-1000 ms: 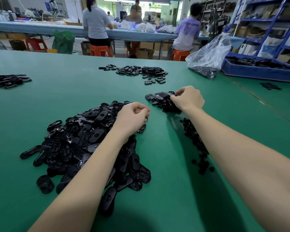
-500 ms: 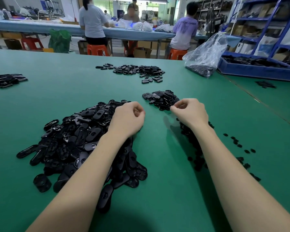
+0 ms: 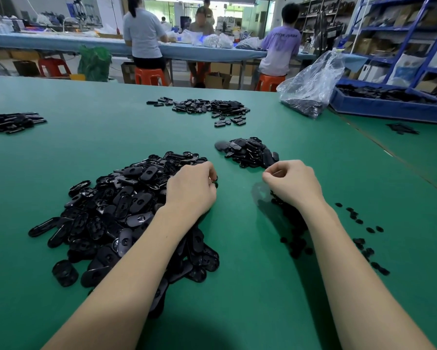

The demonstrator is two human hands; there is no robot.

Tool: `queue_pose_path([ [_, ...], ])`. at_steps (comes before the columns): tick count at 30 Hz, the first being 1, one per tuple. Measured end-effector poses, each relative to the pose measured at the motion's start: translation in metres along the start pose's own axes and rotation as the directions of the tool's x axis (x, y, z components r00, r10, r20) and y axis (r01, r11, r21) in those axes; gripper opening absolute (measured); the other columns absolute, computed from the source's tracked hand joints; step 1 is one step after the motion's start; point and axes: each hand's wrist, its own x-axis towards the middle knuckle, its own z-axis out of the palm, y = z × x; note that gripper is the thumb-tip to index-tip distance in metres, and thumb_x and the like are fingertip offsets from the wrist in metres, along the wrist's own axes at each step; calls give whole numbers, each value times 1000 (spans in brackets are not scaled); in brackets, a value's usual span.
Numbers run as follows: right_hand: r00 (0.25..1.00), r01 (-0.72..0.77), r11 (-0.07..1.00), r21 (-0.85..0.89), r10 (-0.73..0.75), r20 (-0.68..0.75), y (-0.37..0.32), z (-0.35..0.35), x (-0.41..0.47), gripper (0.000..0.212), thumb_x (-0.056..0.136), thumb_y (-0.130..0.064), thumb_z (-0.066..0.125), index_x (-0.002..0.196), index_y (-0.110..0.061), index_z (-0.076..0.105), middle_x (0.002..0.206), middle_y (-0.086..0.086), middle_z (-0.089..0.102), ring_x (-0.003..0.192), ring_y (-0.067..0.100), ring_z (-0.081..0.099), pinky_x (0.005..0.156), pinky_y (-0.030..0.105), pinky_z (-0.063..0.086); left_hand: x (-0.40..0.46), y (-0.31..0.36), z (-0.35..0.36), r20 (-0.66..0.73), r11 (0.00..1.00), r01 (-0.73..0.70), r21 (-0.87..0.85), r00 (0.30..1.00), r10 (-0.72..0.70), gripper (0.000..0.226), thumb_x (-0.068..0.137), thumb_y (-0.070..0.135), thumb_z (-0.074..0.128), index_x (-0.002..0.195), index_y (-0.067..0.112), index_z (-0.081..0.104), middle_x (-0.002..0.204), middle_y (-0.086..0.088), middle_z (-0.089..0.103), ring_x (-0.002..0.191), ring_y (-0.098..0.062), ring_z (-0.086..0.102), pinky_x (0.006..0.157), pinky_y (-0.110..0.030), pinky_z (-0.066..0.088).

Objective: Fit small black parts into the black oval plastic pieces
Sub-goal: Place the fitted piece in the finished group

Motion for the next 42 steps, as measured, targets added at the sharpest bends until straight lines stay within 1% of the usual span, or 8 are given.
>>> queue_pose_path([
  [4, 999, -12, 997, -76, 15, 29, 2, -13, 2, 14, 89, -30, 61, 88, -34, 74, 91, -17, 71, 95, 18, 63, 76, 29, 46, 4, 6, 0, 7, 950, 55, -308, 998, -55, 11, 85, 21, 64, 92, 30, 67, 73, 15, 70, 79, -8, 66, 72, -25, 50],
  [6, 995, -10, 989, -146, 24, 98, 2, -22, 2, 18, 88, -25, 61, 89, -35, 75, 97, -12, 73, 97, 19, 64, 81, 31, 52, 5, 10, -1, 105, 820, 134, -556, 990, -90, 9, 86, 20, 68, 90, 29, 69, 68, 14, 72, 66, 1, 66, 66, -19, 52],
  [8, 984, -3, 975, -221, 42, 173, 2, -31, 2, 15, 87, -27, 65, 86, -36, 76, 100, -9, 74, 100, 19, 66, 90, 35, 55, 5, 12, -1, 225, 677, 234, -698, 969, -103, 8, 87, 18, 69, 92, 25, 70, 67, 11, 73, 62, -7, 66, 69, -27, 58],
  [10, 971, 4, 960, -281, 63, 229, 1, -36, 1, 9, 84, -30, 71, 81, -37, 76, 98, -12, 75, 100, 16, 66, 91, 34, 56, 5, 14, 0, 289, 584, 293, -757, 952, -104, 8, 89, 14, 68, 93, 20, 71, 69, 6, 73, 64, -15, 66, 73, -32, 61],
  [16, 962, -24, 920, -391, 128, 242, -3, -32, -5, 9, 75, -34, 83, 82, -37, 77, 99, -12, 74, 99, 16, 66, 81, 28, 50, 4, 19, -2, 360, 438, 362, -823, 929, -90, 18, 92, -1, 63, 95, 14, 73, 81, -10, 71, 65, -16, 70, 70, -19, 60],
  [27, 977, -13, 966, -259, 67, 201, -4, -24, -2, 8, 88, -32, 68, 85, -36, 74, 103, -8, 75, 103, 20, 66, 90, 34, 55, 3, 18, -2, 394, 405, 397, -823, 914, -96, 24, 91, -12, 58, 104, 5, 69, 100, -17, 72, 68, -15, 70, 73, -19, 60],
  [38, 989, -79, 947, -311, 115, 97, 0, -22, 0, 7, 86, -39, 69, 82, -34, 68, 96, -5, 69, 93, 23, 61, 68, 28, 41, 3, 18, 0, 408, 433, 403, -806, 909, -86, 23, 91, -11, 56, 99, 7, 68, 95, -14, 74, 71, -16, 71, 76, -20, 60],
  [42, 984, -80, 967, -241, 115, 134, 3, -22, 1, 6, 87, -30, 68, 85, -32, 73, 97, -4, 71, 96, 23, 64, 76, 31, 49, 2, 18, 0, 409, 448, 401, -799, 909, -83, 23, 91, -11, 56, 99, 7, 69, 93, -13, 74, 70, -15, 72, 76, -19, 60],
])
